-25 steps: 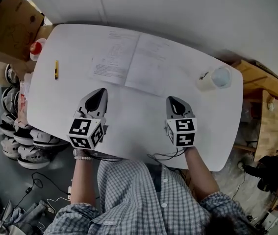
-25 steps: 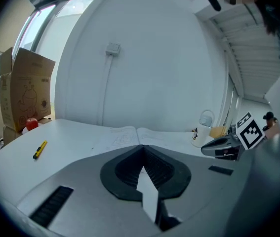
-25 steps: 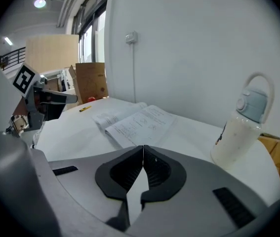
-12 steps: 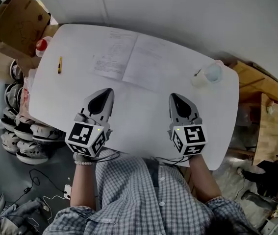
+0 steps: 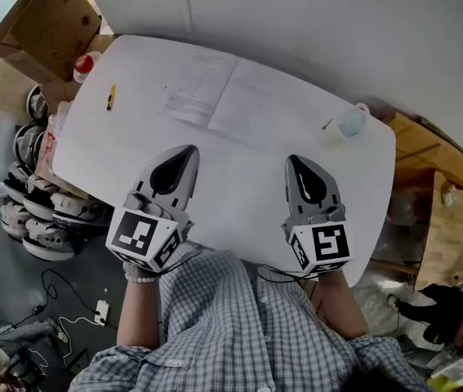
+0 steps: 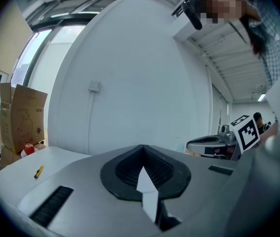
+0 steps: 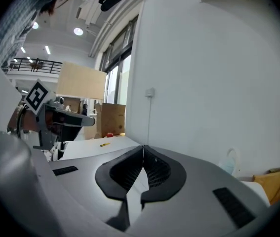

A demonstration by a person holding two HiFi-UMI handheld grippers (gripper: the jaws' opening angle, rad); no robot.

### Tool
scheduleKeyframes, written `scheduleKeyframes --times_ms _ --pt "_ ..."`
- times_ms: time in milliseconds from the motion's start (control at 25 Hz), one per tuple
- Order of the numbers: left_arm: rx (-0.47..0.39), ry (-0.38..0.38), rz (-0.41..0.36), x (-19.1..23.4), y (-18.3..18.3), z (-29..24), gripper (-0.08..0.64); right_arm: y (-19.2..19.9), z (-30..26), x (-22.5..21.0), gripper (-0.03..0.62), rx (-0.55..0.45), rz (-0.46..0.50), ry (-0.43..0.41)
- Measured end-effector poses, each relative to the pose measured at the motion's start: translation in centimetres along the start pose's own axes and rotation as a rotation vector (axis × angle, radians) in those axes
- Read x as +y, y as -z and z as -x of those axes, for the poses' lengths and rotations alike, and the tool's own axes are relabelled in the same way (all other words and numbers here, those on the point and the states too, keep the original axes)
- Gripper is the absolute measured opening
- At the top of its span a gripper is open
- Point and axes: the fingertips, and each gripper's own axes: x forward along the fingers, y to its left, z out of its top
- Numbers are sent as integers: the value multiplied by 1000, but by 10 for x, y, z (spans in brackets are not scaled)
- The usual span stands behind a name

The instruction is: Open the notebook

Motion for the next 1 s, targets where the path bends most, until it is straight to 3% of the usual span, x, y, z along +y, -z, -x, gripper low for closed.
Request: scheduleKeyframes --times_ms 520,1000 --pt "-44 -30 -86 -41 -29 28 8 -48 32 14 21 -157 33 -59" --pt "-88 -32 -94 -68 -37 40 8 -59 59 10 20 -194 96 -94"
